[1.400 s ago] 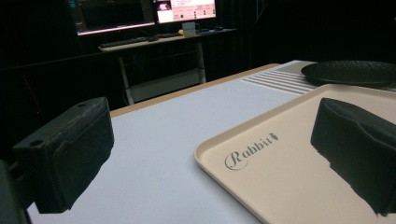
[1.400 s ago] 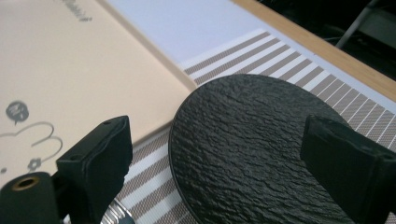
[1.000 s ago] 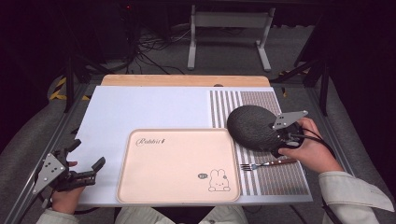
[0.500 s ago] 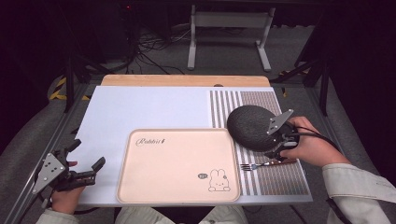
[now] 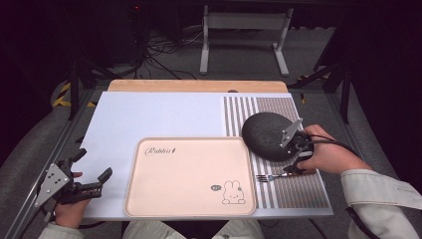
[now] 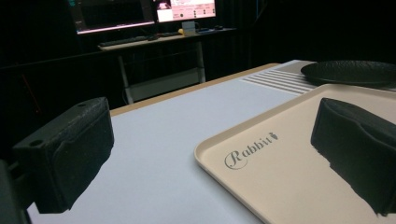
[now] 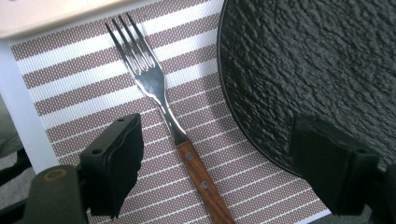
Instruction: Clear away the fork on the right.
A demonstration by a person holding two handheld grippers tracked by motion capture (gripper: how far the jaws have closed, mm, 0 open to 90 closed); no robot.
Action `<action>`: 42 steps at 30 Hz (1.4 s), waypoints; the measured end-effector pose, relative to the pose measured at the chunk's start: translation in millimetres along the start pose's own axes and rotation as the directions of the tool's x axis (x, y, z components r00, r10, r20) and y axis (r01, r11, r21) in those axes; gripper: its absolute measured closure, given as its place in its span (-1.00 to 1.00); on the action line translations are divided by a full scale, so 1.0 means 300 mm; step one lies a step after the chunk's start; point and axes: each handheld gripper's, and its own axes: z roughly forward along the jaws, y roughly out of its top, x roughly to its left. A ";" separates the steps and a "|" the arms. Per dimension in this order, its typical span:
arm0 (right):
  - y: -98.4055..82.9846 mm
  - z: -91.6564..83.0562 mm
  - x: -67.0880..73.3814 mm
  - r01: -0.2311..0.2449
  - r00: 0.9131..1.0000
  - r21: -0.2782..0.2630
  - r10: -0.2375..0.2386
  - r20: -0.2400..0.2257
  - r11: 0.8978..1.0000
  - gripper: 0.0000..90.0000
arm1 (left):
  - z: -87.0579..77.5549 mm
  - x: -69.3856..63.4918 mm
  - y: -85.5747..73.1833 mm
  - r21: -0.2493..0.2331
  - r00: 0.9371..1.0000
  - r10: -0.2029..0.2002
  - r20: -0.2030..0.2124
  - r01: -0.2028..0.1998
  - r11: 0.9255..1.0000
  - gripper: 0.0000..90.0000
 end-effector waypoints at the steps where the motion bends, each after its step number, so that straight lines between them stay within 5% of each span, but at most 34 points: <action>1: 0.000 0.000 0.000 0.000 1.000 0.000 0.000 0.000 1.000 -0.55 | 0.001 0.000 0.000 -0.001 1.000 0.001 -0.001 -0.001 1.000 -1.00; 24: -0.013 0.109 0.016 0.030 0.997 0.102 -0.022 -0.080 0.994 -0.48 | 0.001 0.000 0.000 0.004 1.000 0.002 0.004 -0.002 1.000 -1.00; 42: -0.031 0.170 0.022 0.063 0.990 0.148 -0.043 -0.134 0.987 -0.06 | 0.003 -0.002 -0.002 0.005 1.000 -0.002 0.003 0.002 1.000 -1.00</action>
